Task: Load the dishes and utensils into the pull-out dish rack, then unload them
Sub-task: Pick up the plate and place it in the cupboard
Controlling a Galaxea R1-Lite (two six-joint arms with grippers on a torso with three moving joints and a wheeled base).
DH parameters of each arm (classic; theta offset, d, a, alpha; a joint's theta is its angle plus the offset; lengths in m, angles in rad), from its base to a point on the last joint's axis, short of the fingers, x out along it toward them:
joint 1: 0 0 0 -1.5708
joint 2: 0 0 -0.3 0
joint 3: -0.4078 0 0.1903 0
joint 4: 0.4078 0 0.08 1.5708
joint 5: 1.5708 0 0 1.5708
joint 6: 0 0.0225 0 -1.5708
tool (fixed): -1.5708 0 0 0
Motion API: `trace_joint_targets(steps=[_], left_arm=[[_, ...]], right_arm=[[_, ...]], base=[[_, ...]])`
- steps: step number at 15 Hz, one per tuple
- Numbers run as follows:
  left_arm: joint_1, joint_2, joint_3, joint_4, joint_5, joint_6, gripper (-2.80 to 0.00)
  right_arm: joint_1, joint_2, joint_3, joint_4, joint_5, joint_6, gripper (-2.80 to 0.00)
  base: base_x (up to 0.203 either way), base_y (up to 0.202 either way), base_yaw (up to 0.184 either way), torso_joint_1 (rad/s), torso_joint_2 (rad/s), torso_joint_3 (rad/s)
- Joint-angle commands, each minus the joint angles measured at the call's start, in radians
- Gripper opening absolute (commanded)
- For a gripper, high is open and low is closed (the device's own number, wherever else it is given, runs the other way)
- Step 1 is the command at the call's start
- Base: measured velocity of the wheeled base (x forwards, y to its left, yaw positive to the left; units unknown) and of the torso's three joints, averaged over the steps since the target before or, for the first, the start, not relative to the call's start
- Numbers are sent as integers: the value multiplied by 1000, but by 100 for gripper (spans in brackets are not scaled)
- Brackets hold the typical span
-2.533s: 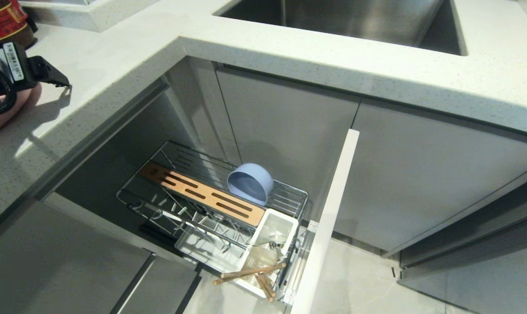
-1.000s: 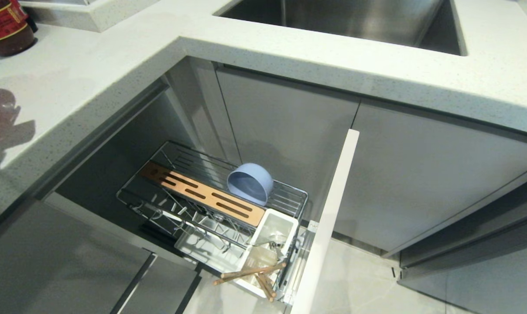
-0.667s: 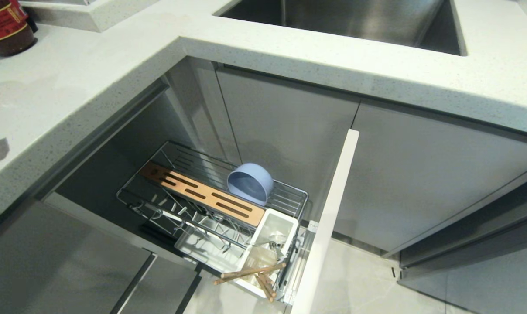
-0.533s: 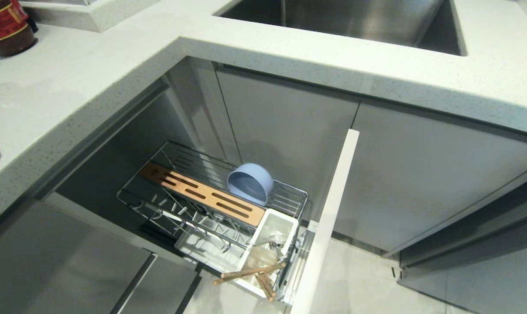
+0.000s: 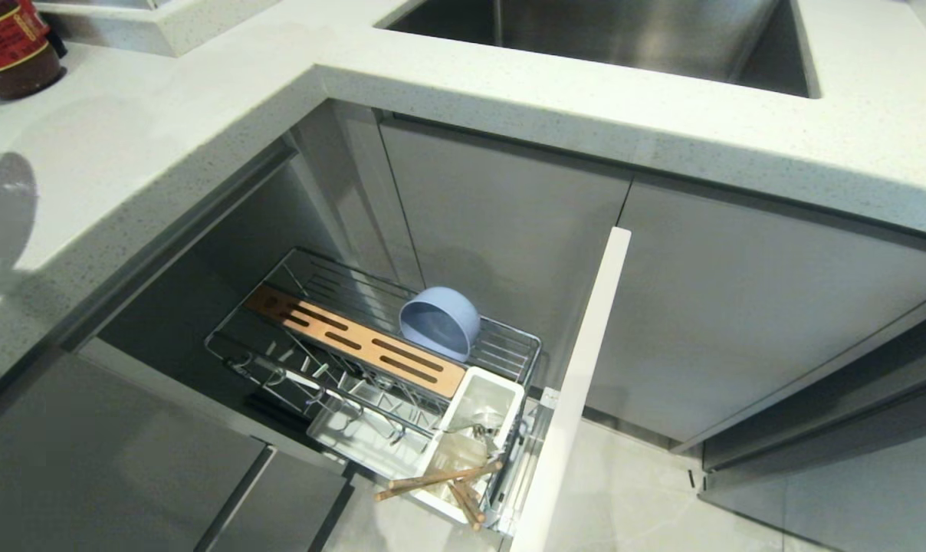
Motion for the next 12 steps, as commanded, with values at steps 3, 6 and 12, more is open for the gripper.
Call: trace_joint_targets(steps=[3, 6, 12], left_arm=[[-128, 1, 0, -36, -47, -102, -280], [-242, 7, 7, -58, -67, -172, -280], [-433, 12, 92, -90, -67, -211, -280]], right_arm=[[0, 0, 0, 0, 0, 0, -280], [0, 0, 0, 0, 0, 0, -280], [0, 0, 0, 0, 0, -1, -280]], base=[[0, 0, 0, 0, 0, 0], [0, 0, 0, 0, 0, 0], [0, 0, 0, 0, 0, 0]])
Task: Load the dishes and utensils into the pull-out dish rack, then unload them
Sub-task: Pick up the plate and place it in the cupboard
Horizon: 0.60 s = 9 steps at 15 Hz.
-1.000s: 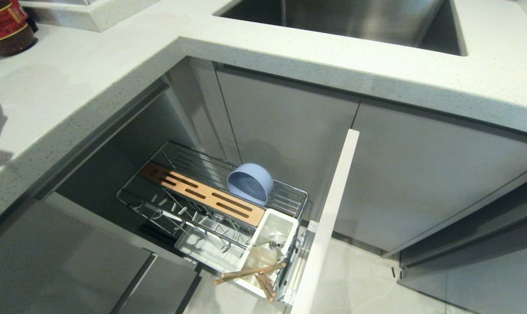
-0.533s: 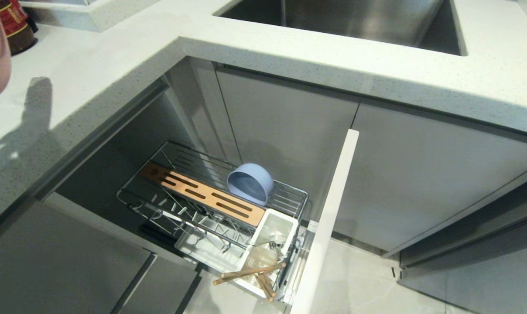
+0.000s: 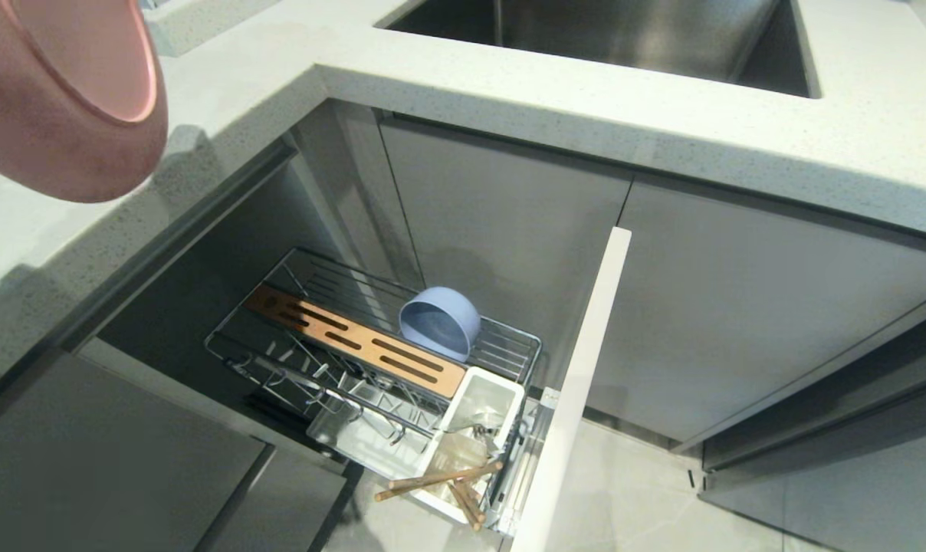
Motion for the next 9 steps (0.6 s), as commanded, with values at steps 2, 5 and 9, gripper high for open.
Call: trace_joint_targets(steps=[2, 5, 9], left_arm=[[-63, 18, 79, -54, 6, -2, -280], [-96, 29, 142, -85, 12, -2, -280], [-167, 33, 278, -131, 158, -17, -280]], right_arm=[[0, 0, 0, 0, 0, 0, -280], [-1, 0, 0, 0, 0, -1, -280], [0, 0, 0, 0, 0, -1, -280]], base=[[0, 0, 0, 0, 0, 0], [0, 0, 0, 0, 0, 0], [0, 0, 0, 0, 0, 0]])
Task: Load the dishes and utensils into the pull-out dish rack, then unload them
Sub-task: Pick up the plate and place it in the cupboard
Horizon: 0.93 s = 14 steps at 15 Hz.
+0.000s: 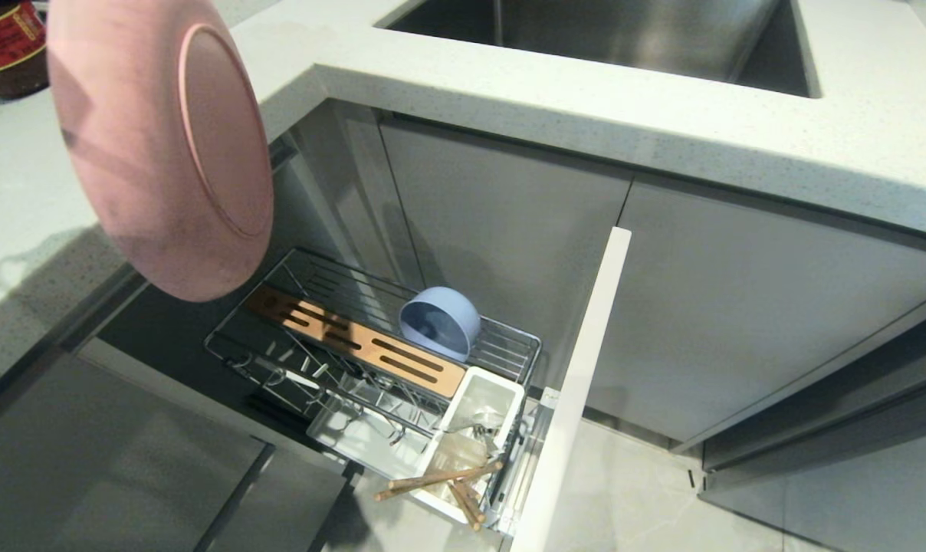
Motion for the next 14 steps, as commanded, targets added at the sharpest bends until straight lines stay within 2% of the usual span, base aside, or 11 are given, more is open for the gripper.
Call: trace_joint_targets(steps=[1, 3, 5, 7, 11, 12, 14], left_arm=[[-39, 6, 76, -31, 60, -7, -280], [-76, 12, 169, -73, 132, -39, -280], [-144, 34, 217, -93, 228, -116, -280], [-205, 74, 259, -123, 350, -171, -280], [-218, 143, 344, -209, 527, -280, -280], [-218, 148, 366, -212, 551, -310, -280], [-217, 150, 426, -239, 555, -349, -280]], right_arm=[[0, 0, 0, 0, 0, 0, -280], [0, 0, 0, 0, 0, 0, -280], [0, 0, 0, 0, 0, 0, -280], [0, 0, 0, 0, 0, 0, -280], [0, 0, 0, 0, 0, 0, -280], [0, 0, 0, 0, -1, 0, -280], [0, 0, 0, 0, -1, 0, -280]], base=[[0, 0, 0, 0, 0, 0], [0, 0, 0, 0, 0, 0], [0, 0, 0, 0, 0, 0], [0, 0, 0, 0, 0, 0], [0, 0, 0, 0, 0, 0], [0, 0, 0, 0, 0, 0], [0, 0, 0, 0, 0, 0]])
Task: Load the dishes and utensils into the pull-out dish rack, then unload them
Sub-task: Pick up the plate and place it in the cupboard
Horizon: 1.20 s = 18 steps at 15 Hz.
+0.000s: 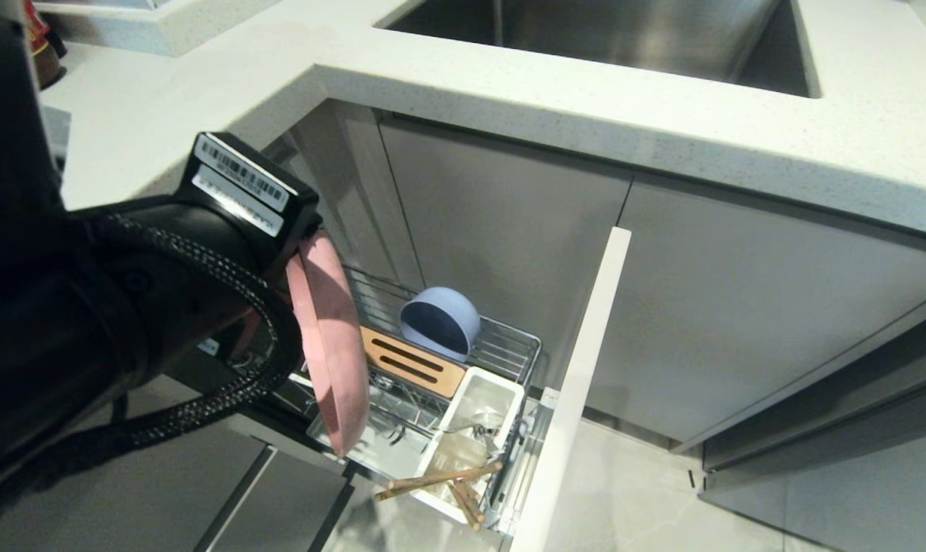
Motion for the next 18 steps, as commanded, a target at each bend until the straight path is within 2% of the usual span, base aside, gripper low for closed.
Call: trace_joint_targets(steps=[1, 3, 6, 12, 14, 18], left_arm=[[1, 15, 59, -49, 6, -17, -280], [3, 31, 134, -149, 6, -21, -280], [24, 58, 185, -250, 7, -21, -280], [101, 158, 206, -410, 30, -21, -280], [107, 179, 206, -421, 63, -21, -280], [121, 195, 210, -460, 68, -23, -280]], right_arm=[[0, 0, 0, 0, 0, 0, -280], [0, 0, 0, 0, 0, -1, -280], [-1, 0, 0, 0, 0, -1, -280], [0, 0, 0, 0, 0, 0, -280], [0, 0, 0, 0, 0, 0, -280], [0, 0, 0, 0, 0, 0, -280]], base=[[0, 0, 0, 0, 0, 0], [0, 0, 0, 0, 0, 0], [0, 0, 0, 0, 0, 0], [0, 0, 0, 0, 0, 0], [0, 0, 0, 0, 0, 0], [0, 0, 0, 0, 0, 0]])
